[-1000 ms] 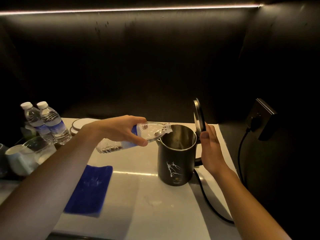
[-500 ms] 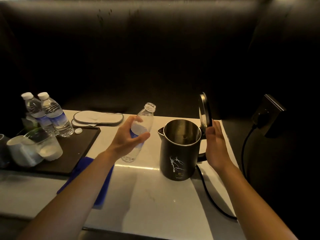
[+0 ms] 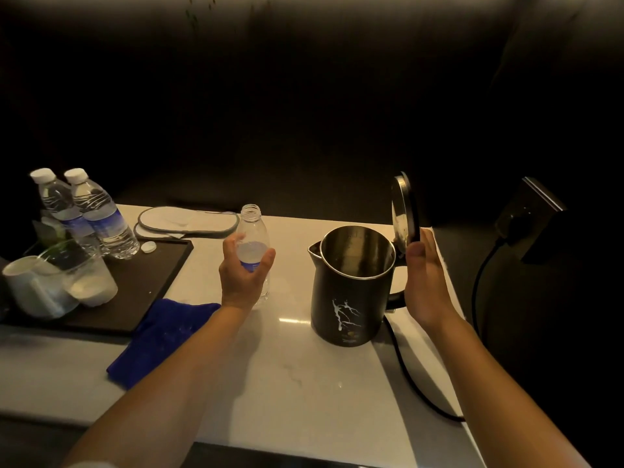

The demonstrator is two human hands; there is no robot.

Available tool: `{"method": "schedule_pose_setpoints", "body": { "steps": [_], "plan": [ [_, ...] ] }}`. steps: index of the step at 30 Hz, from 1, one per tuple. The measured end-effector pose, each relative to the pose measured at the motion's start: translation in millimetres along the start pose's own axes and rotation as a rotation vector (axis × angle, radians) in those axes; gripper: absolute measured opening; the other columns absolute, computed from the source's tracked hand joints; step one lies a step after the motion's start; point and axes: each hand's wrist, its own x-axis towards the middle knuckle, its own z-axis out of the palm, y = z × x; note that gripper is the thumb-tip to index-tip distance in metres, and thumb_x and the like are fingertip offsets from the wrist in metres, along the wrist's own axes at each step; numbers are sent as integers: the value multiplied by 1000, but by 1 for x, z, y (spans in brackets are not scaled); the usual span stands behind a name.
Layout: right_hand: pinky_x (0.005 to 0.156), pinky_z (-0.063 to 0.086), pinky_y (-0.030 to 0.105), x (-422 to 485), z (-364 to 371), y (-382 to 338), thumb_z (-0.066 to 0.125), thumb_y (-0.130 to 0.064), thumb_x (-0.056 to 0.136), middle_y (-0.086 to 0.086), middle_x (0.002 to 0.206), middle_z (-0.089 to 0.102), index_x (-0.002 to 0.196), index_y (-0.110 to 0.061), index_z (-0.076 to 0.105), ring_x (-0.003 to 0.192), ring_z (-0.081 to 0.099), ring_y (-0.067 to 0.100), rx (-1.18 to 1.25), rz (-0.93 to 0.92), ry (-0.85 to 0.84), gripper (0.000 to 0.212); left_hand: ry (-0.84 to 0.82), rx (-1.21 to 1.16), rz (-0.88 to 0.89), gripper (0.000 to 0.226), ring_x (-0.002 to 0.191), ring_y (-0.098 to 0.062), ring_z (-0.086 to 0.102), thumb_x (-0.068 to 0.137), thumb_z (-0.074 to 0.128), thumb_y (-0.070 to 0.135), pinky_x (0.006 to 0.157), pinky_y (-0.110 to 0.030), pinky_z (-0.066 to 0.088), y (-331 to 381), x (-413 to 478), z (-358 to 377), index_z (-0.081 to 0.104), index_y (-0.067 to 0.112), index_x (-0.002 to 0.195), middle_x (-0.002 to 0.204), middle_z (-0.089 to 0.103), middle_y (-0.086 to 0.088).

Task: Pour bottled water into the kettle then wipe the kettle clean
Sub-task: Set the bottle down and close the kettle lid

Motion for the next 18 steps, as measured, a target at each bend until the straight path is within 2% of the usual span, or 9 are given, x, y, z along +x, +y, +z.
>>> {"method": "schedule_pose_setpoints", "body": {
  "steps": [2,4,6,10,13,16,18],
  "plan": [
    [88,32,11,-1,0,-1,16,-96,67,-3,132,47,140,-34,40,117,47,5,0,4,5,99,15,-4,-11,66,115,-19,52,87,74,33,94,-34,53,-2,-1,1,41,9,138,140,53,-19],
    [88,30,8,-2,1,-2,16,-96,66,-7,130,46,133,-47,37,116,45,-1,5,3,6,85,26,-6,-10,66,116,-19,51,87,74,32,95,-37,53,-6,1,0,41,8,139,140,52,-19],
    [88,29,8,-2,1,-3,15,-96,67,-10,129,44,127,-51,36,116,44,-5,2,8,2,78,21,1,5,68,117,-19,51,87,73,36,95,-32,51,-11,2,-1,40,8,139,141,52,-19],
    [88,33,7,-2,1,-2,17,-94,70,-8,130,50,133,-44,41,117,46,-6,11,-11,12,84,6,12,19,74,118,-19,51,83,69,43,87,-11,41,-20,3,-3,38,7,141,142,51,-19],
    [84,28,-5,-3,2,-4,17,-94,69,-24,123,45,121,-56,39,109,39,-27,11,-7,13,68,-17,11,40,76,119,-20,50,83,70,41,89,-16,44,-21,2,-3,35,7,142,144,49,-20],
    [85,30,0,-3,2,-5,18,-94,69,-14,127,46,119,-59,37,114,42,-16,10,12,15,63,-31,4,45,81,120,-20,49,82,72,42,93,-27,48,-18,-1,-5,30,10,144,145,46,-18],
    [84,29,-2,-4,1,-5,18,-90,74,-13,129,44,119,-59,36,114,41,-13,7,32,4,57,8,-5,41,86,122,-18,50,80,72,46,96,-19,45,-12,-8,-11,27,13,146,144,46,-17]
  ]
}}
